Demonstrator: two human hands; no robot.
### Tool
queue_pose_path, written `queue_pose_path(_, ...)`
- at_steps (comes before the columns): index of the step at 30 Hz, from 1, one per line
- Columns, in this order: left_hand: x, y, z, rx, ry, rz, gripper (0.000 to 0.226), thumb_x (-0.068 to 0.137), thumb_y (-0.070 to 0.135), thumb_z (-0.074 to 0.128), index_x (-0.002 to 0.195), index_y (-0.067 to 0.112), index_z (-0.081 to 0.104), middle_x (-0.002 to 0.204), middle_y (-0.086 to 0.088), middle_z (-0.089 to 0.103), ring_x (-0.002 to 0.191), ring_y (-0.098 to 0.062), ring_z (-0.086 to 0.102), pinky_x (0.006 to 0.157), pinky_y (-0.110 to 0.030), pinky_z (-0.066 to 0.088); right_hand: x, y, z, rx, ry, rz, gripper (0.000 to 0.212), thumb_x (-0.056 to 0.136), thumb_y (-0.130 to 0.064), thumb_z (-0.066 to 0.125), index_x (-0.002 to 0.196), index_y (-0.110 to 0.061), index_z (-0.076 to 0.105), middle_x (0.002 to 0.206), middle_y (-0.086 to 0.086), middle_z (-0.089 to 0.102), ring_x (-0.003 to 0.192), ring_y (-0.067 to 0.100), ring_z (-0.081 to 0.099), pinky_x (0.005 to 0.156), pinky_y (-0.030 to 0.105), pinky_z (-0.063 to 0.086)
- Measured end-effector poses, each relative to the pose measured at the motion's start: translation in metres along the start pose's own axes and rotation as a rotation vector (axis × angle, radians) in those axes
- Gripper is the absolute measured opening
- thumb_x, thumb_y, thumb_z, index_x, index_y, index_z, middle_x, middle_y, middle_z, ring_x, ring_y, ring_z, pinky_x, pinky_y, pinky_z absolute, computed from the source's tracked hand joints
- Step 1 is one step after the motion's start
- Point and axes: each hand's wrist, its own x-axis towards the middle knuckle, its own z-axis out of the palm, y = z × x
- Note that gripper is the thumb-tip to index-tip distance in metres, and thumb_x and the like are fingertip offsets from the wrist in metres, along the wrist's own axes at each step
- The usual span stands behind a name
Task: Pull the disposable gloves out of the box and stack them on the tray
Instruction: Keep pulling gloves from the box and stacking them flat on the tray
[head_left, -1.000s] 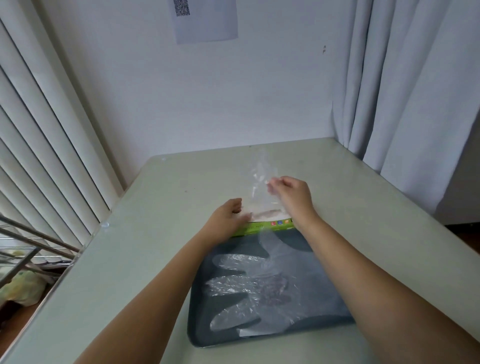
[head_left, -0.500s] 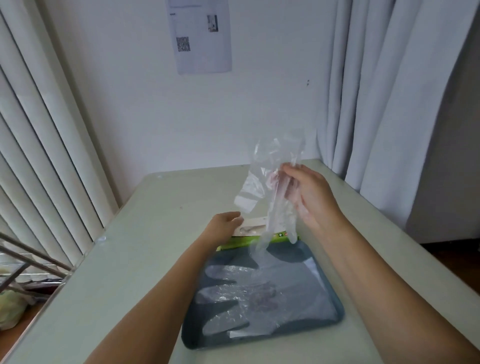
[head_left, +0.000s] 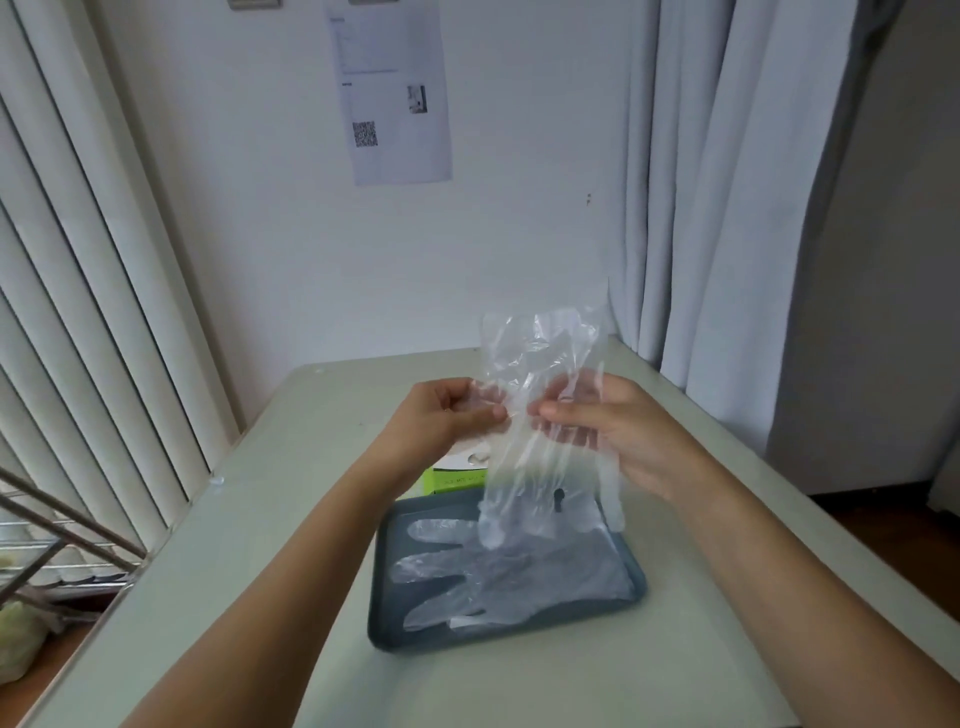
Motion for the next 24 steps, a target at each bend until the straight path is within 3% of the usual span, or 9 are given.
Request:
queue_pose_path(2, -0.006, 0.012, -0.007, 0.136, -0.054, 0.023, 0.013, 0.083, 0.005, 0.071, 0.095, 0.01, 0.071, 0.087, -0.008, 0.075, 0.081, -0.014, 0.071, 0.084, -0.025, 0.054, -0.009, -0.012, -0.011, -0.063, -0.041, 0.016, 0.052, 0.064, -0.027, 0.078, 0.104, 0.001, 0.062, 0.103, 0.014, 0.072, 0.097, 0.027, 0.068, 0.091, 0.039, 0.051)
queue_pose_path(3, -0.009, 0.019, -0.011, 0.228, -0.108, 0.032, 0.013, 0.083, 0.007, 0.072, 0.095, 0.012, 0.072, 0.087, -0.007, 0.075, 0.082, -0.015, 0.071, 0.084, -0.024, 0.054, -0.012, -0.02, -0.016, -0.091, -0.049, 0.008, 0.052, 0.066, -0.031, 0.075, 0.105, 0.001, 0.063, 0.103, 0.012, 0.072, 0.1, 0.028, 0.067, 0.092, 0.038, 0.05)
queue_pose_path(7, -0.015, 0.036, -0.023, 0.435, -0.297, 0.023, 0.011, 0.086, 0.011, 0.07, 0.097, 0.01, 0.073, 0.08, -0.004, 0.074, 0.074, -0.015, 0.07, 0.084, -0.031, 0.057, -0.024, -0.049, -0.028, -0.319, -0.105, -0.025, 0.033, 0.082, -0.031, 0.067, 0.104, -0.007, 0.068, 0.097, 0.012, 0.072, 0.093, 0.019, 0.068, 0.082, 0.026, 0.052)
queue_pose_path(9, -0.017, 0.041, -0.025, 0.491, -0.323, 0.021, 0.012, 0.086, 0.013, 0.069, 0.098, 0.009, 0.073, 0.082, -0.004, 0.074, 0.074, -0.014, 0.069, 0.087, -0.035, 0.056, -0.025, -0.056, -0.023, -0.468, -0.159, 0.009, 0.029, 0.081, -0.026, 0.071, 0.106, -0.012, 0.068, 0.096, 0.01, 0.073, 0.09, 0.018, 0.069, 0.081, 0.025, 0.053)
queue_pose_path(11, -0.018, 0.041, -0.025, 0.498, -0.337, 0.018, 0.012, 0.087, 0.014, 0.068, 0.097, 0.01, 0.073, 0.082, -0.003, 0.074, 0.073, -0.013, 0.069, 0.085, -0.034, 0.055, -0.024, -0.055, -0.011, -0.516, -0.179, 0.037, 0.028, 0.079, -0.021, 0.075, 0.104, -0.013, 0.068, 0.086, 0.009, 0.074, 0.075, 0.013, 0.069, 0.07, 0.018, 0.055)
queue_pose_path(13, -0.02, 0.041, -0.022, 0.458, -0.337, 0.018, 0.013, 0.087, 0.018, 0.068, 0.097, 0.011, 0.073, 0.079, -0.001, 0.073, 0.072, -0.013, 0.069, 0.08, -0.028, 0.057, -0.024, -0.05, 0.0, -0.486, -0.132, 0.023, 0.018, 0.08, -0.013, 0.075, 0.096, -0.009, 0.069, 0.072, 0.004, 0.071, 0.061, 0.008, 0.065, 0.059, 0.014, 0.051)
queue_pose_path(16, -0.022, 0.034, -0.024, 0.315, -0.304, -0.068, 0.031, 0.077, 0.032, 0.07, 0.101, 0.012, 0.07, 0.083, -0.004, 0.073, 0.076, -0.016, 0.07, 0.077, -0.024, 0.057, -0.019, -0.039, 0.002, -0.375, -0.038, -0.003, 0.002, 0.084, -0.007, 0.069, 0.085, -0.006, 0.069, 0.064, 0.002, 0.066, 0.053, 0.007, 0.061, 0.057, 0.017, 0.052)
queue_pose_path(20, -0.025, 0.009, -0.04, 0.252, -0.387, -0.259, 0.027, 0.077, 0.026, 0.067, 0.092, 0.005, 0.068, 0.079, -0.002, 0.072, 0.075, -0.013, 0.068, 0.075, -0.021, 0.055, -0.015, -0.024, -0.009, -0.131, 0.065, 0.045, 0.006, 0.088, -0.007, 0.064, 0.082, -0.007, 0.066, 0.059, 0.001, 0.065, 0.051, 0.007, 0.061, 0.053, 0.016, 0.05)
queue_pose_path(24, -0.023, -0.017, -0.049, -0.045, -0.329, -0.408, 0.024, 0.081, 0.019, 0.063, 0.094, -0.001, 0.067, 0.092, -0.012, 0.071, 0.081, -0.019, 0.069, 0.074, -0.024, 0.056, -0.011, -0.006, -0.018, 0.04, 0.148, 0.17, 0.009, 0.089, -0.004, 0.062, 0.08, -0.006, 0.064, 0.059, 0.003, 0.069, 0.051, 0.007, 0.064, 0.048, 0.016, 0.05)
